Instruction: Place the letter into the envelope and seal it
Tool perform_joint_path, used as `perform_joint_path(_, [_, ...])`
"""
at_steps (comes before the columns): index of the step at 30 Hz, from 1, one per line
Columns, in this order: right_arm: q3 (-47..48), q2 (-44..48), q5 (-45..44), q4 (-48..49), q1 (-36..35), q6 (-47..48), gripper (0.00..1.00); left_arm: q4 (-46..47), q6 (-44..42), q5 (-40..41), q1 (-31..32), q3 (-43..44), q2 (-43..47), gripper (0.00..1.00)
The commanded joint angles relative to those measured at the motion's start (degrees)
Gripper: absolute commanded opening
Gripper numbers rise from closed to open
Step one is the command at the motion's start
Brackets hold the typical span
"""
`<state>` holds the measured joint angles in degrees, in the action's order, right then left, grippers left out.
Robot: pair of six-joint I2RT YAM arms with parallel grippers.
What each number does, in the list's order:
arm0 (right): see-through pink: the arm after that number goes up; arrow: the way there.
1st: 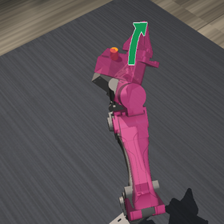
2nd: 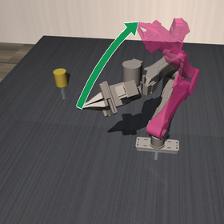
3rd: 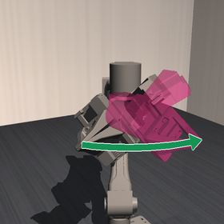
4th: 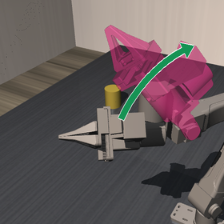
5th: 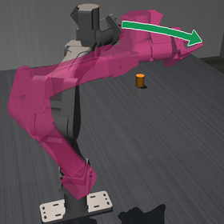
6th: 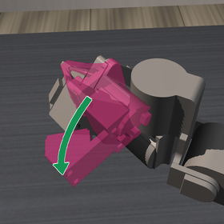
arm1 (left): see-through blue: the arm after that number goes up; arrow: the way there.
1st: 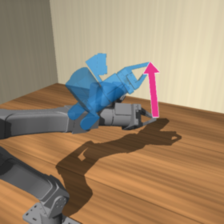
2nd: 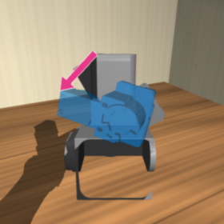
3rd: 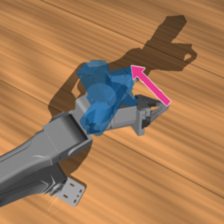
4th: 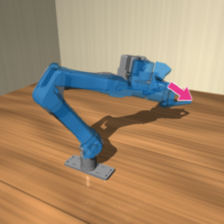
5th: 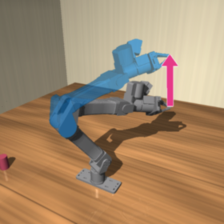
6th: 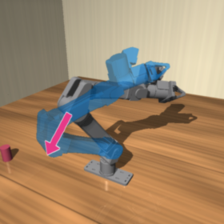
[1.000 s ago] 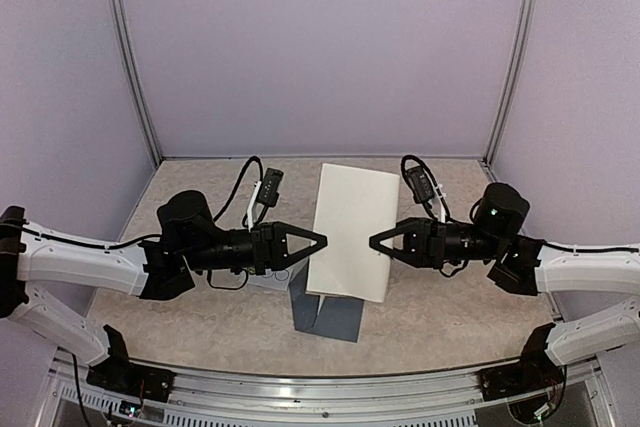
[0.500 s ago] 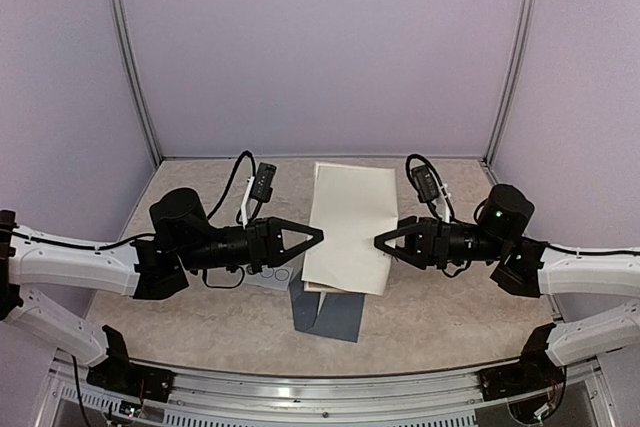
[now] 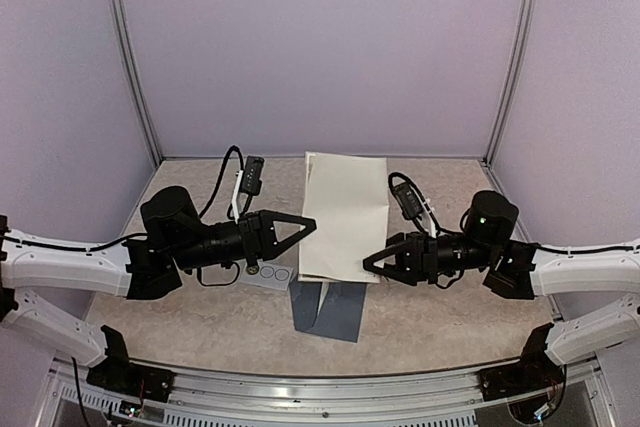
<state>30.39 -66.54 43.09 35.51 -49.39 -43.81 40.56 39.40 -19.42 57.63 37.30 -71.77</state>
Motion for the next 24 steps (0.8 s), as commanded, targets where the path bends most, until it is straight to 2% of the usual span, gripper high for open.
perform_joint_path(1, [0.05, -0.60, 1.84, 0.06, -0.64, 0.45, 0.54, 0.00, -0.62, 1.75, -0.62, -0.71, 2.13, 0.00])
perform_joint_path(2, [-0.16, -0.86, 2.12, 0.27, -0.78, 0.37, 0.50, 0.06, -0.51, 1.86, -0.67, -0.73, 2.22, 0.00])
perform_joint_path(3, [-0.36, -1.09, 2.39, 0.49, -0.86, 0.27, 0.38, 0.24, -0.42, 1.84, -0.74, -0.81, 2.24, 0.00])
perform_joint_path(5, [-0.86, -1.42, 2.33, 0.88, -1.05, 0.03, 0.00, 0.15, -0.39, 1.84, -0.97, -0.87, 2.54, 0.00])
perform_joint_path(11, [-1.95, 0.06, 0.79, 1.45, -1.06, 0.42, 0.00, -0.53, -0.41, 0.97, -1.67, -1.63, 3.20, 0.00])
perform_joint_path(12, [-1.55, 0.14, 0.52, 1.04, -0.99, 0.74, 0.11, -0.75, -0.58, 0.48, -1.83, -1.74, 3.25, 0.00])
perform_joint_path(13, [-1.03, 0.25, -0.02, 0.44, -0.97, 1.27, 0.32, -0.95, -0.70, -0.28, -1.89, -1.86, 3.29, 0.00])
perform_joint_path(14, [-0.31, 0.27, -0.47, -0.05, -0.97, 1.66, 0.49, -1.23, -0.86, -0.94, -1.90, -1.88, 3.30, 0.00])
perform_joint_path(15, [0.38, 0.33, -0.87, -0.23, -0.87, 2.10, 0.58, -1.40, -0.97, -1.76, -1.98, -1.88, 3.30, 0.00])
perform_joint_path(16, [1.04, 0.32, -1.35, -0.19, -0.88, 2.33, 0.63, -1.59, -1.07, -2.52, -1.99, -1.88, 3.30, 0.00])
perform_joint_path(18, [1.94, 0.65, -2.86, 0.20, -0.61, 2.62, 0.64, -1.73, -1.04, -4.45, -2.06, -1.73, 3.26, 0.00])
perform_joint_path(21, [2.39, 1.62, -5.02, 1.59, 0.32, 2.48, 0.54, -2.21, -0.99, -7.88, -1.93, -1.24, 2.72, 0.00])
perform_joint_path(22, [2.31, 1.94, -5.57, 2.23, 0.71, 2.31, 0.45, -2.24, -0.95, -8.93, -1.93, -1.12, 2.50, 0.00])
perform_joint_path(24, [2.14, 2.52, -6.39, 3.57, 1.44, 1.93, 0.00, -2.26, -0.82, -10.36, -1.83, -0.94, 2.12, 0.00])
